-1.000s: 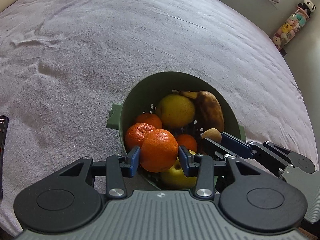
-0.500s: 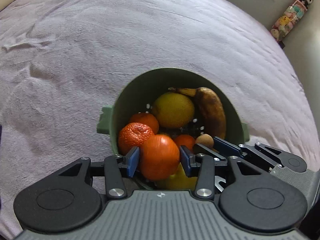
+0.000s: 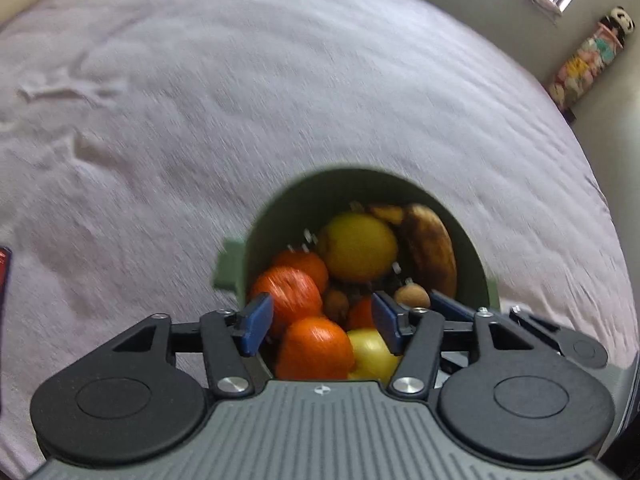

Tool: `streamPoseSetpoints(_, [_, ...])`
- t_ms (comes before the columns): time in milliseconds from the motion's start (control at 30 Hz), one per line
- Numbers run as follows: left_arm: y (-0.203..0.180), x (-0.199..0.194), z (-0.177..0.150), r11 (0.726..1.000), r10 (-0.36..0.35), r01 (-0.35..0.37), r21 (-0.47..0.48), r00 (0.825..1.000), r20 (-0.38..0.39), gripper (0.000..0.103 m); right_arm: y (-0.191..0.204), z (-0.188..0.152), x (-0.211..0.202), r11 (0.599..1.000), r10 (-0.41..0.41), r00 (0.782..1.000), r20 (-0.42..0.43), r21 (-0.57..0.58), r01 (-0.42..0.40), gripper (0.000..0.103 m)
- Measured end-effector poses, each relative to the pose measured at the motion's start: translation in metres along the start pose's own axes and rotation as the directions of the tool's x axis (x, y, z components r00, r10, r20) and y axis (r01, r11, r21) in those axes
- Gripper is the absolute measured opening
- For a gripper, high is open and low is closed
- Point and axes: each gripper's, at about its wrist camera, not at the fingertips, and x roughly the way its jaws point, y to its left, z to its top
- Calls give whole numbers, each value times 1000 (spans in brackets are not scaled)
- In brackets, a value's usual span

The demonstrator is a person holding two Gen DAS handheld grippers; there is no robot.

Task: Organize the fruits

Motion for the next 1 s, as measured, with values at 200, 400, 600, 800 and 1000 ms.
streamPoseSetpoints(200, [8, -2, 5, 999, -11, 13, -43, 999, 31, 68, -7, 0, 5, 999, -29, 1000, 1, 17, 29, 23])
streamPoseSetpoints(400, [5, 2, 5, 999, -8, 9, -35, 1000, 23, 68, -10, -1, 7, 999, -22, 1000, 0, 29, 22, 24])
streamPoseSetpoints(600, [2, -1, 5, 1000, -9, 9, -22, 1000, 27, 68, -8, 0, 5, 999, -30, 1000, 2, 28, 30, 27])
streamPoseSetpoints(800, [-10, -18, 2, 999, -22, 19, 32, 997, 80, 68, -4, 6, -13, 999, -45, 999, 26, 23, 44, 35])
streamPoseSetpoints(1000, [-27, -49, -6, 994, -32, 12, 110, 983, 181, 69, -1, 15, -52, 996, -85, 992, 93, 33, 82, 56])
